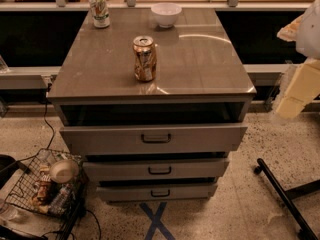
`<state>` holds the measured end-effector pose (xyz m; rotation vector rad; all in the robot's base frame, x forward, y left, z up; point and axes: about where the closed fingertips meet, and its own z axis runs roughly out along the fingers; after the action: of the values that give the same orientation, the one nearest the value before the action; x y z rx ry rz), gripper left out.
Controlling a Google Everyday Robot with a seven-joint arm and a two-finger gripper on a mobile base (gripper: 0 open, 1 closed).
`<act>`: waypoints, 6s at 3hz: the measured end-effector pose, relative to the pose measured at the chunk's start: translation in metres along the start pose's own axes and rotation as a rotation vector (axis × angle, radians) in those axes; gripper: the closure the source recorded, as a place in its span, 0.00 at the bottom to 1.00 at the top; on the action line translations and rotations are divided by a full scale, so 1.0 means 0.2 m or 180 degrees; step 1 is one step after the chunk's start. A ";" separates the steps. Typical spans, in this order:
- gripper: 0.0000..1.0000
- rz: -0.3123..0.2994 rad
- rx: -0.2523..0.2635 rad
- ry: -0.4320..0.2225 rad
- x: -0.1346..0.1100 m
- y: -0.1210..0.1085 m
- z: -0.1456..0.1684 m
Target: Place orange can into white bowl
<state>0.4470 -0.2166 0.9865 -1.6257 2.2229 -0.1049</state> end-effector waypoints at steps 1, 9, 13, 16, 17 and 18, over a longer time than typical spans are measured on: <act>0.00 0.0195 0.0083 -0.0381 0.00 -0.10 0.06; 0.00 0.0141 -0.0199 -0.3445 -1.13 -0.59 0.80; 0.16 0.0359 -0.0838 -0.3847 -1.39 -0.59 1.02; 0.87 0.0269 -0.0960 -0.3971 -1.48 -0.55 0.99; 1.00 0.0260 -0.0973 -0.3974 -1.49 -0.54 0.99; 1.00 0.0249 -0.0957 -0.3967 -1.49 -0.55 0.98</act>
Offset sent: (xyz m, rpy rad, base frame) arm 0.1448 0.0506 0.0337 0.6570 -0.3715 0.0858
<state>0.6910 0.0576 0.9141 -1.1521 1.3082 1.0118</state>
